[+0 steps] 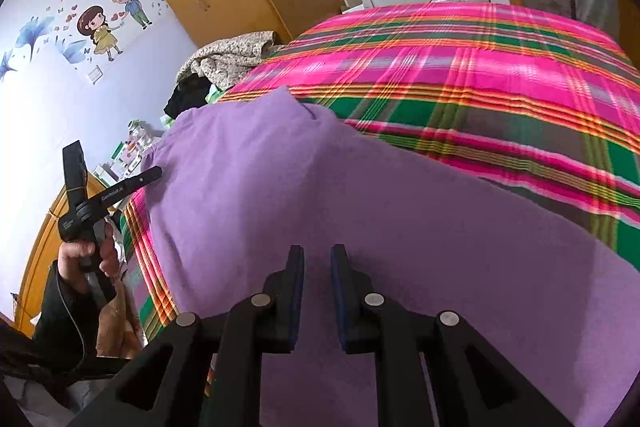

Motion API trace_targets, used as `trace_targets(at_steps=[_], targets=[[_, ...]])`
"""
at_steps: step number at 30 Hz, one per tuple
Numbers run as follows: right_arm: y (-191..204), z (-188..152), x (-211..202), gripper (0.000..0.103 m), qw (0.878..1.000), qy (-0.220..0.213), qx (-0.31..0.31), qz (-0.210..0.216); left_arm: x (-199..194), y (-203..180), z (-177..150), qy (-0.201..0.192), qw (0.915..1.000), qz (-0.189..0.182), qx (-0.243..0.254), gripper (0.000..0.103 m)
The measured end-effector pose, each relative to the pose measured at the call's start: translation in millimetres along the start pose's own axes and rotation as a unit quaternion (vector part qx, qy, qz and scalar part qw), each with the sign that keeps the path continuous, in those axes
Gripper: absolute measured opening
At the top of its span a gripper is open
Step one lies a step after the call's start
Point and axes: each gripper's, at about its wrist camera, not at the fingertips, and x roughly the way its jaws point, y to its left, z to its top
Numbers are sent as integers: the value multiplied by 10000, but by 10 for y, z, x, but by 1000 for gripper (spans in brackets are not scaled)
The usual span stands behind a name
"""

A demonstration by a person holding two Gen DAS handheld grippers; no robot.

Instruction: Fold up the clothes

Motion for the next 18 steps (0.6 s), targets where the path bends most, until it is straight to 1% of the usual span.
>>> trace_targets(at_steps=[2,4,7,10,15,18], targets=[[-8,4,20,14,10000,13,13,6,9,108,15,-4,9999,68,-130,13],[-24,13,32,14,10000,4,60,3,-18,194,51,-102,9997,112,-170,13],[-46,27,47,14,9999,-23,119,5,-23,282,180,-307,9992,202,-175,13],[-42,46,78,14,9999,-40,137,10,31,403,286,-355,9986,275,-292,13],[-58,57,89,14,9998,-64,195,55,209,650,320,-140,9974,357,-615,13],[-79,54,94,14,9996,-81,255,116,228,738,276,-104,9967,226,-777,13]])
